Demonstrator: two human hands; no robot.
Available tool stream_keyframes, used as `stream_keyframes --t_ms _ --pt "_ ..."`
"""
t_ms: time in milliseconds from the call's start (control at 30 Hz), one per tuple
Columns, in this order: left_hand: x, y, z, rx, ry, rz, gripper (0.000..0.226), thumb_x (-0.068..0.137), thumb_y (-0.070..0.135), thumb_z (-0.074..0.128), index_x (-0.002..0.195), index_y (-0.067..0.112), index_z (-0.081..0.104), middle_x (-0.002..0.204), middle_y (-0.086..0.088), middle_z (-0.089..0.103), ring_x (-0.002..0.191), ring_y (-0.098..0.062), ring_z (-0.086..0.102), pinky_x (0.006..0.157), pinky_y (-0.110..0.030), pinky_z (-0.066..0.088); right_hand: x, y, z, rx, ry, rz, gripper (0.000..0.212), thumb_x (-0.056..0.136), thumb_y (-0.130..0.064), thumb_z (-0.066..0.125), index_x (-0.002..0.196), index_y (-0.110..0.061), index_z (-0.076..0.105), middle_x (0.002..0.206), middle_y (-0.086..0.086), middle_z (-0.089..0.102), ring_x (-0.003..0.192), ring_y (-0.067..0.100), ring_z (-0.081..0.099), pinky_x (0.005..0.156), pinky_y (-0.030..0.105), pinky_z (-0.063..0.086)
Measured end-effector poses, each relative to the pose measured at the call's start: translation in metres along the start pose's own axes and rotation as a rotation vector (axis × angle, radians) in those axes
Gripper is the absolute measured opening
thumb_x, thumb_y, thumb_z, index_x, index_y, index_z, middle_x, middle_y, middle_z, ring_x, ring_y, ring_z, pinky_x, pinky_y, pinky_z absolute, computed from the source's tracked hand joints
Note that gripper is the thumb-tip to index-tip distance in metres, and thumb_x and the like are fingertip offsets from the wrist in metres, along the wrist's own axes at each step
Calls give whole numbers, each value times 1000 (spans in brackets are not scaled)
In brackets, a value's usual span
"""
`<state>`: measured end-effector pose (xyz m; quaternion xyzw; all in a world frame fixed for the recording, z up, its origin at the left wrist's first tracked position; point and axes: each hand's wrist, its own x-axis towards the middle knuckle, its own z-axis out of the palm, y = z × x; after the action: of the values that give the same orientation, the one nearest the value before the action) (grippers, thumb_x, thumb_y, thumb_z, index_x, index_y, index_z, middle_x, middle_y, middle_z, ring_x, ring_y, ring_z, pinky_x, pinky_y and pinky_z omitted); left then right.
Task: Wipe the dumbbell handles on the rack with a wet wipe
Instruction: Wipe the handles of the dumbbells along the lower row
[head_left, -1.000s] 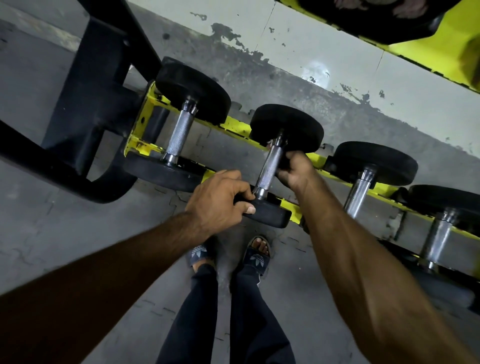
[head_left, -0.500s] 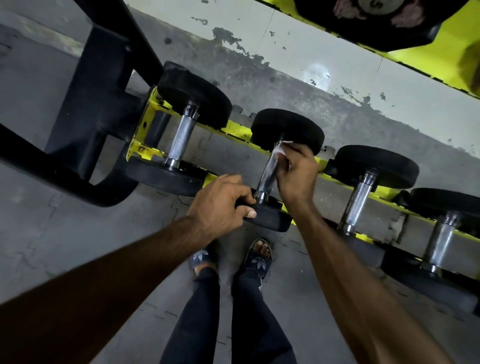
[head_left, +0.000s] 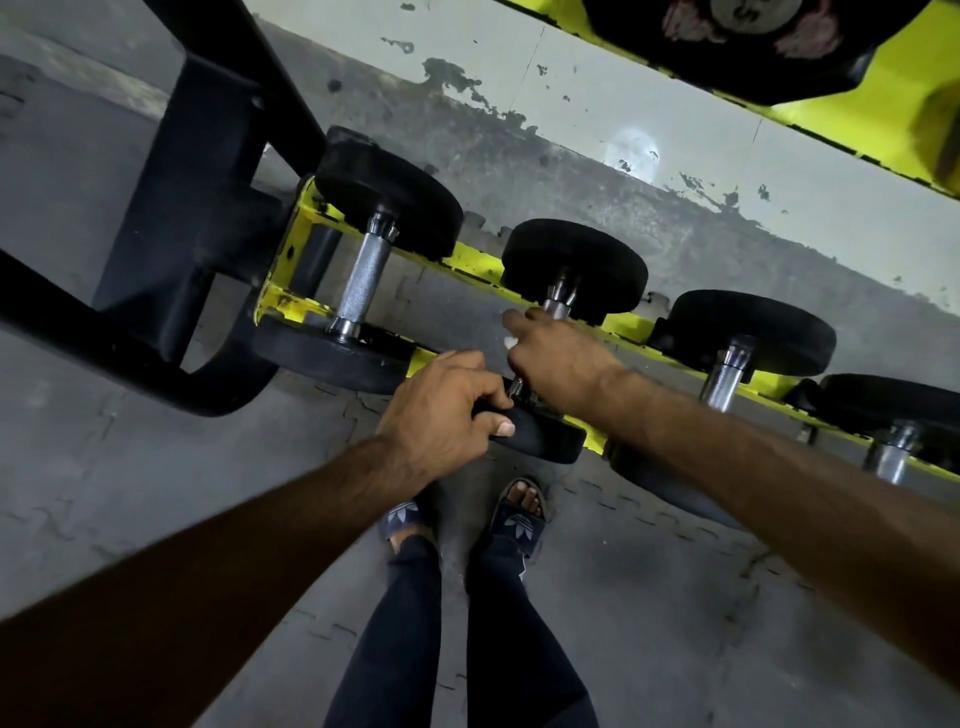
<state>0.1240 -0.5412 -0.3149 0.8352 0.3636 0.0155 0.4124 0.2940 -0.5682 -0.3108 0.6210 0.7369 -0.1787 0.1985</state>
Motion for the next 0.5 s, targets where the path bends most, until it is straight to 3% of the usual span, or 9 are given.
stream_keyframes --t_ms 100,200,333,433,500 --pt "-1 -1 0 -5 -5 1 17 73 30 86 81 24 72 77 19 46 86 -8 45 73 -36 49 4 18 11 72 168 195 21 90 -4 57 108 -1 66 127 14 47 108 34 53 67 40 47" --pt "-1 -1 0 -17 -13 -6 17 73 29 86 80 25 71 79 17 48 87 -10 48 75 -40 51 0 23 38 307 369 308 28 87 0 56 114 -2 65 117 16 53 97 35 56 66 38 47" --pt "-1 -2 0 -21 -8 4 17 72 30 86 80 25 72 82 14 53 90 -11 52 75 -42 53 -23 -3 76 972 637 541 22 84 0 69 102 -10 77 97 3 70 85 16 63 73 29 54" --pt "-1 -4 0 -24 -2 10 17 72 30 86 80 26 71 83 14 54 90 -11 53 75 -42 53 -3 3 73 1691 763 973 16 85 1 72 100 -2 75 93 8 74 83 19 69 77 33 60" --pt "-1 -4 1 -20 5 13 17 71 28 86 79 26 71 83 14 54 89 -11 53 74 -42 53 17 18 69 2090 774 1116 15 87 7 67 98 -2 72 89 7 71 83 22 67 75 33 60"
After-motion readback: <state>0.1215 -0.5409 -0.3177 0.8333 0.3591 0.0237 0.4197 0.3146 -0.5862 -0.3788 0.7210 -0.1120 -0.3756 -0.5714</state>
